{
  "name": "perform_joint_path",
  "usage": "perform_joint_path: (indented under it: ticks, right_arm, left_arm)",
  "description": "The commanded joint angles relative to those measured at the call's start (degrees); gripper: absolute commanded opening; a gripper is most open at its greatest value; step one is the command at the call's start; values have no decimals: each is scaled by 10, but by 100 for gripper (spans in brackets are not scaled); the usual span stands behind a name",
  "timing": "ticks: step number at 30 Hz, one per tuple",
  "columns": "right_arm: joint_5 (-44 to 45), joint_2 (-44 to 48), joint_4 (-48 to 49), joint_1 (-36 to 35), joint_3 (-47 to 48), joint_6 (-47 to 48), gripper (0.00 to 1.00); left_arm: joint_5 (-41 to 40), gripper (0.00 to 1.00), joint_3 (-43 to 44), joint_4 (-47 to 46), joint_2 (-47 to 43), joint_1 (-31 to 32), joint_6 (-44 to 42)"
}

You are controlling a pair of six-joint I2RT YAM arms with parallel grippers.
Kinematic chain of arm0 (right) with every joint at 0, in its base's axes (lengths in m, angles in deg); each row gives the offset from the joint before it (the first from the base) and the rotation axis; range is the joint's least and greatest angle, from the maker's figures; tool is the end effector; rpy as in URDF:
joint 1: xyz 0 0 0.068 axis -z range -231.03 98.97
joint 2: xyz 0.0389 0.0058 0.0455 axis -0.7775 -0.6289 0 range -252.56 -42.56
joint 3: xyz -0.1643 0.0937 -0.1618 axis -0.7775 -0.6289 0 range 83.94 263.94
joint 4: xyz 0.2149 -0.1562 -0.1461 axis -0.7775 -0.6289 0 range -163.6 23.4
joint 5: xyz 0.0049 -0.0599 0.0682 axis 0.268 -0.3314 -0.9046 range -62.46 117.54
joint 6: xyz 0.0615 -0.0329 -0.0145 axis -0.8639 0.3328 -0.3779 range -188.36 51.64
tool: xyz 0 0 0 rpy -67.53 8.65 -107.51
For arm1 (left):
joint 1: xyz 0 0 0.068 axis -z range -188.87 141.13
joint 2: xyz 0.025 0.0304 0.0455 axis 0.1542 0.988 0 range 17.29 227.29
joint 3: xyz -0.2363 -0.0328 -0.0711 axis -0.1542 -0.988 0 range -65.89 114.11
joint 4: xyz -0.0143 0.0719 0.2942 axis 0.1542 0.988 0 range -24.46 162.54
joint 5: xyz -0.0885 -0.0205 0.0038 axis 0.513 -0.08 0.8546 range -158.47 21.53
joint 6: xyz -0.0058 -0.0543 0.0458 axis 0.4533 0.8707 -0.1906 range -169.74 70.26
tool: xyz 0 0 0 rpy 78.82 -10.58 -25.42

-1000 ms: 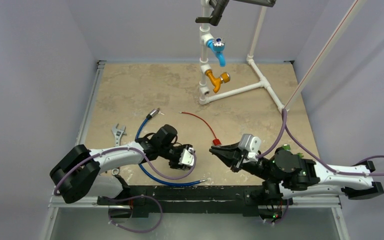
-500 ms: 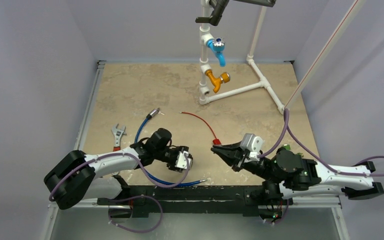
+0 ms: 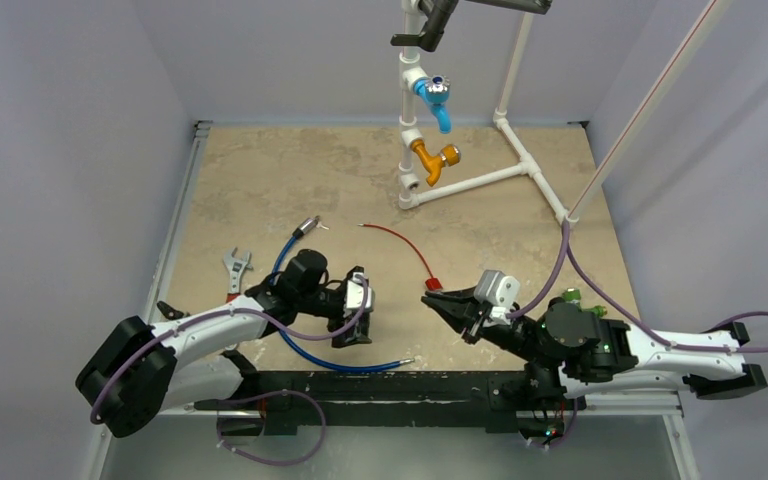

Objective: Unlock with the key

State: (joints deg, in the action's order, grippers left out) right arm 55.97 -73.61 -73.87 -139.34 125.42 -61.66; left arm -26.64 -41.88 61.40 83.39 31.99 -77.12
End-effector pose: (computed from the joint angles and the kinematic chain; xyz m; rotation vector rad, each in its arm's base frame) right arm 0.0341 0.2129 0.3552 -0.8446 1.3248 0.7572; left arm 0.1791 -0.2067 0.1105 1.5412 1.5581 -0.9410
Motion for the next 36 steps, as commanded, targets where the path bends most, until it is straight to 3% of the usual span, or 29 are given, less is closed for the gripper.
perform_joint_path:
  ticks: [1,4,7,12,14,20,25,30,36]
  right_arm:
    - [24,0,26,1,-6,11,0]
    - [32,0,30,1,-15,9,0]
    - [41,9,33,1,-25,3,0]
    - [55,38,38,1,-50,-11,0]
    - [55,43,43,1,-62,-16,0]
    - [50,19,44,1,-66,-22,0]
    - [52,28,52,1,-68,-20,0]
    - [59,45,47,1,-72,-20,0]
    - [65,58,43,1,-74,-18,0]
  left_arm:
    - [-6,100,43,30,-16,-5,39]
    - [-42,100,83,76,-14,-6,63]
    - [-27,100,105,109,-6,-5,25]
    - [-84,100,160,263,5,47,-239]
    - [-122,100,178,328,18,58,-291]
    - [-181,100,178,370,52,90,-265]
    - [-249,99,142,297,68,126,-252]
    - [-314,89,126,243,87,144,-232]
    - [-327,66,117,230,94,155,-222]
